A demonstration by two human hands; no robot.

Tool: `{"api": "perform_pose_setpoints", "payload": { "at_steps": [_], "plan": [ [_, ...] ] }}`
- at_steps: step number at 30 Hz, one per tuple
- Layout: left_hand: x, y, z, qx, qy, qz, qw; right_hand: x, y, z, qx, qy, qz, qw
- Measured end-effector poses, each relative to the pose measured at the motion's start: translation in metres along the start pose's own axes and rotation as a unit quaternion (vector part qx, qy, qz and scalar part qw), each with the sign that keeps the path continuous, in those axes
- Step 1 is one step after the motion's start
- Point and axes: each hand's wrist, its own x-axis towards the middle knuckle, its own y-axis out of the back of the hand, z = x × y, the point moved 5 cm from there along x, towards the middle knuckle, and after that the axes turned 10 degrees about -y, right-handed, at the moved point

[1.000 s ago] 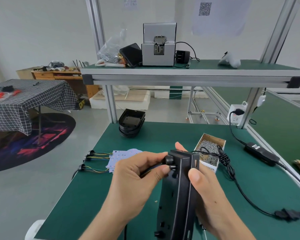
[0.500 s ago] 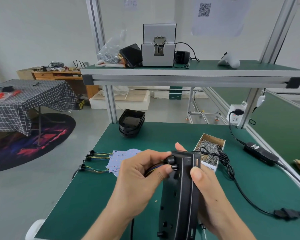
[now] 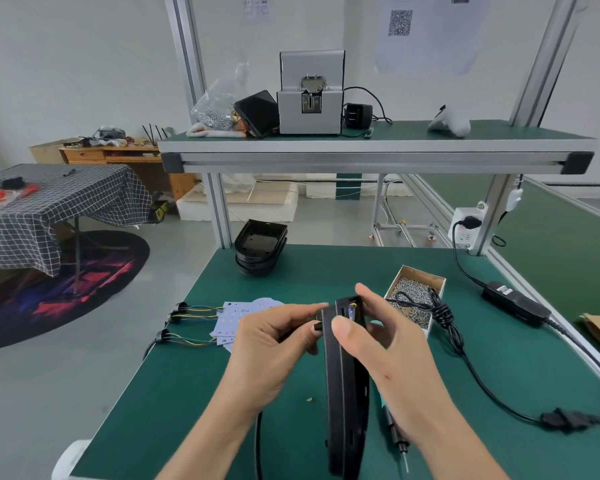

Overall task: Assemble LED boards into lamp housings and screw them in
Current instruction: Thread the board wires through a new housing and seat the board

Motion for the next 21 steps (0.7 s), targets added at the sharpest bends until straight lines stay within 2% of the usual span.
{"api": "perform_pose_setpoints", "payload": {
  "at_steps": [4,10,14,18,19,21],
  "plan": [
    [0.000,0.000,-0.002,-0.006,-0.025,0.005,1.000,0.001,0.001,0.001,-0.009,-0.018,0.006,1.000],
    [-0.003,-0.003,-0.006,-0.013,-0.020,0.006,1.000,0.000,-0.002,0.001,0.001,-0.027,0.008,1.000],
    [-0.005,-0.004,-0.005,0.070,-0.008,-0.022,0.997,0.005,-0.002,-0.001,-0.029,-0.042,0.032,0.998],
    [-0.027,0.006,0.011,0.194,-0.086,0.044,0.976,0.019,0.001,0.001,-0.035,-0.073,0.087,0.993],
    [-0.034,0.002,0.015,0.198,-0.092,0.037,0.975,0.024,0.001,0.002,-0.036,-0.081,0.100,0.991],
    [-0.042,-0.012,0.014,0.208,-0.035,-0.018,0.977,0.035,0.001,0.006,-0.051,-0.089,0.122,0.987]
  ]
}}
